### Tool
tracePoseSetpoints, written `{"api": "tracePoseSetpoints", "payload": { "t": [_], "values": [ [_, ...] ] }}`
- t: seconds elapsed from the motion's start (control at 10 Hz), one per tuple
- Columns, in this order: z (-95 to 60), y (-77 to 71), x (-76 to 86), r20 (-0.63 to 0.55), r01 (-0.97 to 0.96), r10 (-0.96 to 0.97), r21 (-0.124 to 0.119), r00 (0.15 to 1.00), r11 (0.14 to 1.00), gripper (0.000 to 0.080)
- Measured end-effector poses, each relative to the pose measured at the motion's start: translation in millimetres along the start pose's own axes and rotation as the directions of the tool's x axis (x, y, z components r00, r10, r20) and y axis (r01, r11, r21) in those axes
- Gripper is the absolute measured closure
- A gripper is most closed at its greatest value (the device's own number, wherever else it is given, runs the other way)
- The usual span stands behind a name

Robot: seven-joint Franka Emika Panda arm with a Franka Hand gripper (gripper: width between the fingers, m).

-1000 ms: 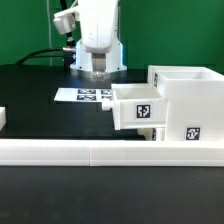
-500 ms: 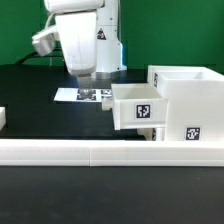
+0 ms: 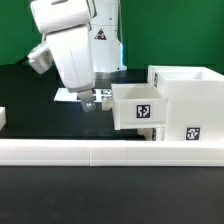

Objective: Assemble drawer

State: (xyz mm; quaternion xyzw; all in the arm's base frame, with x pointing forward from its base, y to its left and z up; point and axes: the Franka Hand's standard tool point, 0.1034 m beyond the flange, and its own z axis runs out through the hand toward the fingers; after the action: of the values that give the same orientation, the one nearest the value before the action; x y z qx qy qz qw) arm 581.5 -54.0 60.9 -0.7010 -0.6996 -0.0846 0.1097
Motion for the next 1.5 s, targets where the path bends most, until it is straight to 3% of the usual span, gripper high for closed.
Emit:
{"api": "tracePoseSetpoints", "payload": {
  "t": [0.2, 0.7, 1.0, 1.2, 1.5],
  "values": [
    [11.7, -1.4, 21.1, -0.023, -0.007, 0.008, 0.030, 1.000, 1.000, 0.0151],
    [13.7, -0.1, 20.9, -0.027, 0.002, -0.002, 0.030, 1.000, 1.000, 0.0151],
    [14.2, 11.4, 38.8, -0.041, 0.013, -0.013, 0.020, 0.999, 1.000, 0.0151],
    [20.8, 12.8, 61.5, -0.051, 0.022, -0.021, 0.024, 0.998, 0.999, 0.0151],
    [21.8, 12.9, 64.2, -0.051, 0.021, -0.019, 0.025, 0.999, 0.999, 0.0151]
  ]
}}
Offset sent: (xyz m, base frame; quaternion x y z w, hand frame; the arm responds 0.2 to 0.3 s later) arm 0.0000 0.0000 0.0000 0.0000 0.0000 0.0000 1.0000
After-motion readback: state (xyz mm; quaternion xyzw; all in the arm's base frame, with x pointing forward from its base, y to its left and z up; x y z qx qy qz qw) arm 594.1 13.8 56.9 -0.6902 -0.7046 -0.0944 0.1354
